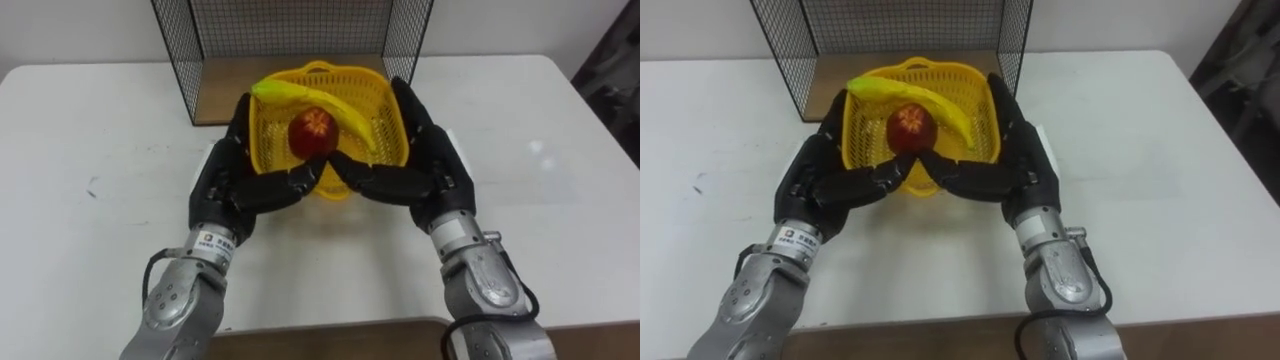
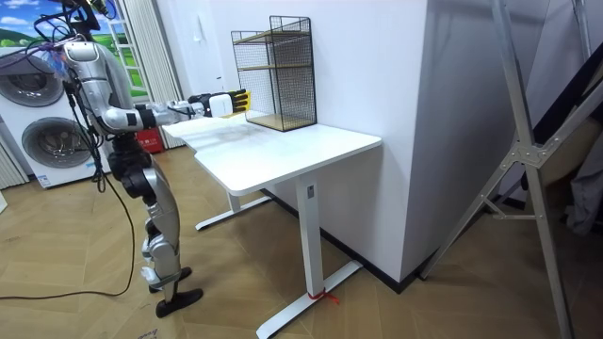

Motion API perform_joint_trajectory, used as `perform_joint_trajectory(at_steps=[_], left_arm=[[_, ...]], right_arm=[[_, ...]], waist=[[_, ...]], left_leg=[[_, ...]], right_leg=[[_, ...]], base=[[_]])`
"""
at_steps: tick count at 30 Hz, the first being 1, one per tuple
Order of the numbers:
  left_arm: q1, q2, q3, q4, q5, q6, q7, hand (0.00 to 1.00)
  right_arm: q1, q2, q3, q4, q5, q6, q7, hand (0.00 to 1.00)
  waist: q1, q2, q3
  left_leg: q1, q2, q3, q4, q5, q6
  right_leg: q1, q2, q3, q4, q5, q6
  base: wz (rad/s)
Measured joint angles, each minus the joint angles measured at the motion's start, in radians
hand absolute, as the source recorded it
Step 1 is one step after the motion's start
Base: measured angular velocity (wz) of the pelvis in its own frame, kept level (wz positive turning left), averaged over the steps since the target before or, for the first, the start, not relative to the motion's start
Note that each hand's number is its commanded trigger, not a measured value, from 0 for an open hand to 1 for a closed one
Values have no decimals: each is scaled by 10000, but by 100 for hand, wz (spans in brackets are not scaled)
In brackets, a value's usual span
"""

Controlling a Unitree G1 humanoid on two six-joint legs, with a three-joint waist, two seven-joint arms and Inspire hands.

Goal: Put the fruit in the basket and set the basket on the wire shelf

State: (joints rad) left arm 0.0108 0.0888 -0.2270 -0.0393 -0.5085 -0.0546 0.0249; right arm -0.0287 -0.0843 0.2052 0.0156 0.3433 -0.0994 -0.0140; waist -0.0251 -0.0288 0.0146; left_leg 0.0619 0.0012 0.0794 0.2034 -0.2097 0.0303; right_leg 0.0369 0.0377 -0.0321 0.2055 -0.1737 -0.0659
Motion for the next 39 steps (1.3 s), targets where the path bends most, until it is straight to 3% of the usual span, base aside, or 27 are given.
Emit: perform_joint_trajectory(at_steps=[13,15,18,20,21,23,24,25,27,28,29,30,31,32,39], left_arm=[[-21,-60,183,-6,21,-1,0,0],[-21,-59,188,-5,15,-29,0,0],[-10,-25,185,2,17,-32,0,0],[-6,-11,282,2,11,-37,0,0],[-5,0,311,3,-10,-42,0,0],[-3,-2,421,8,-72,-49,0,0],[-3,-17,440,11,-80,-64,0,0],[-5,-41,422,12,-75,-85,1,0],[-6,-76,410,12,-56,-134,1,0],[-7,-78,398,10,-42,-138,1,0],[-2,-78,402,11,6,-140,1,0],[-2,-77,423,11,5,-145,1,0],[-13,-34,429,5,3,-171,0,0],[-14,-21,420,10,12,-175,1,0],[-42,15,367,11,22,-193,0,0]], right_arm=[[-22,56,10,-4,-24,0,91,0],[-24,52,11,-16,57,0,148,0],[-21,27,20,-11,146,2,228,0],[-15,24,26,2,138,0,417,0],[-10,24,45,5,134,-1,435,0],[15,-12,102,17,224,-3,480,0],[20,2,107,29,315,-10,482,0],[8,-8,117,107,482,-13,482,0],[0,-2,78,143,506,-12,483,0],[3,-19,79,154,466,-1,488,0],[24,-27,80,159,481,34,522,0],[34,-25,82,159,463,56,543,0],[57,-23,79,154,406,59,577,0],[60,-38,75,152,408,58,601,0],[75,-90,76,131,354,45,604,0]], waist=[[46,33,22],[70,51,25],[294,47,39],[380,2,61],[387,-35,64],[431,-21,76],[437,-20,96],[436,-61,56],[458,-154,81],[442,-168,79],[560,-187,54],[575,-212,27],[504,-322,-91],[438,-379,-99],[302,-316,-37]], left_leg=[[-4,28,27,73,-9,-7],[-170,96,69,354,-192,-25],[-357,231,292,1202,-589,-112],[-730,317,309,2469,-902,-206],[-851,322,308,2813,-915,-229],[-1585,483,231,4446,-869,-297],[-1834,468,131,4783,-877,-378],[-2250,362,-224,4724,-882,-394],[-2936,265,-353,3810,-759,-469],[-3347,215,-474,2900,-221,-551],[-3530,219,-551,2361,560,-533],[-3499,214,-550,2164,864,-494],[-3339,99,-546,1914,1252,-275],[-3202,3,-523,1867,1512,-95],[-3110,-517,-385,2055,1123,290]], right_leg=[[-83,18,17,163,-7,-2],[-228,78,35,351,-77,-29],[-551,138,43,1287,-454,-135],[-694,147,111,1830,-866,-238],[-739,145,172,1993,-967,-266],[-601,277,345,2230,-1133,-379],[-558,334,399,2255,-1167,-401],[-543,330,401,2282,-1208,-415],[-504,301,452,2293,-1314,-489],[-484,298,461,2299,-1352,-449],[-433,271,511,2297,-1370,-391],[-392,273,552,2280,-1401,-349],[-406,205,535,2240,-1486,-239],[-263,140,561,2135,-1530,-171],[22,-425,529,1913,-1814,220]], base=[[0],[-10],[-25],[-17],[-12],[-8],[6],[0],[-11],[-31],[-35],[-22],[0],[3],[5]])
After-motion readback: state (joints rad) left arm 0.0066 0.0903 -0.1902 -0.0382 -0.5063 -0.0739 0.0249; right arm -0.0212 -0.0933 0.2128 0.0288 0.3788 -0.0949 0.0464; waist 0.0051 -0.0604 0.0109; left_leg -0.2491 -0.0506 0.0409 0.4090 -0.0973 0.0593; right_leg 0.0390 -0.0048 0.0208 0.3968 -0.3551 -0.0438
